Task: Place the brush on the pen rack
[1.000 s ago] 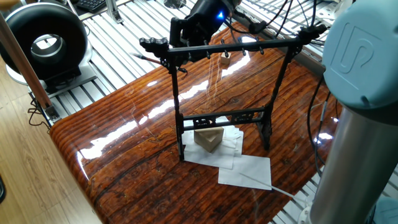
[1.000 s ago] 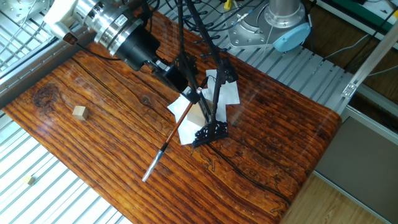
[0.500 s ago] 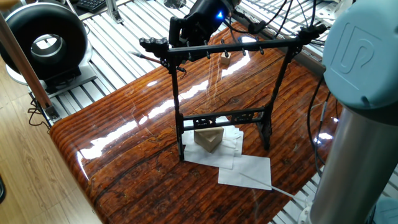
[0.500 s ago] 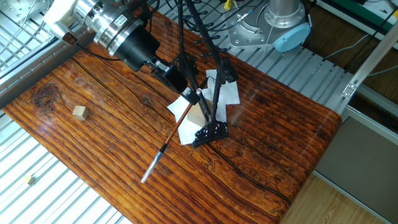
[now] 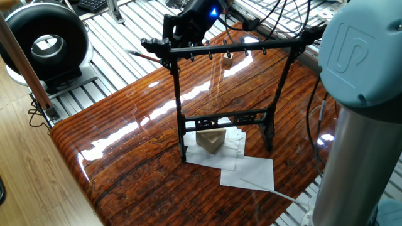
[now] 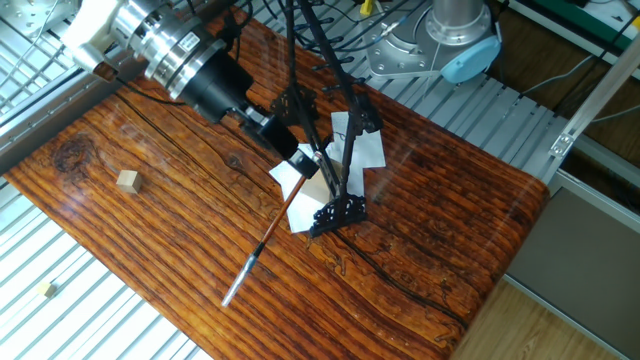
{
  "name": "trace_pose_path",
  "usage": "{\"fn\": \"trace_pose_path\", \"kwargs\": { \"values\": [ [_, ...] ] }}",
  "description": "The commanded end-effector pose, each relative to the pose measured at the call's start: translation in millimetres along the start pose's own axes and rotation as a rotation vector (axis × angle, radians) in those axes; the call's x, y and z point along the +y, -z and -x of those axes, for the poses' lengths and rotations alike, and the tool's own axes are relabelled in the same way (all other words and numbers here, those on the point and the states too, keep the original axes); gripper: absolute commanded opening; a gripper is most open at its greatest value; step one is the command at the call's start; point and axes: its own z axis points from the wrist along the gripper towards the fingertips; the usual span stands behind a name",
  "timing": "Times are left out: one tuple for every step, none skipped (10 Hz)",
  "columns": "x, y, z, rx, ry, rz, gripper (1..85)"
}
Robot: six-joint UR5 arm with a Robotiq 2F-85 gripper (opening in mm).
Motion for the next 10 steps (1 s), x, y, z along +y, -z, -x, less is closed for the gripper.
{"fn": "trace_pose_path", "kwargs": {
  "values": [
    [13.4,0.2,-0.8,0.017,-0.013,0.037,1.0],
    [13.8,0.4,-3.8,0.027,-0.02,0.042,1.0],
    [14.1,0.5,-6.0,0.035,-0.025,0.046,1.0],
    [13.7,0.6,-7.3,0.039,-0.025,0.049,1.0],
    [15.8,0.6,-10.6,0.053,-0.022,0.065,1.0],
    [18.0,0.8,-15.0,0.071,-0.016,0.083,1.0],
    [18.0,1.2,-17.4,0.077,-0.009,0.087,1.0],
    [15.1,1.2,-17.8,0.076,0.001,0.078,1.0],
    [15.7,1.5,-19.2,0.081,0.001,0.081,1.0],
    [14.2,1.7,-21.4,0.087,0.009,0.078,1.0]
  ]
}}
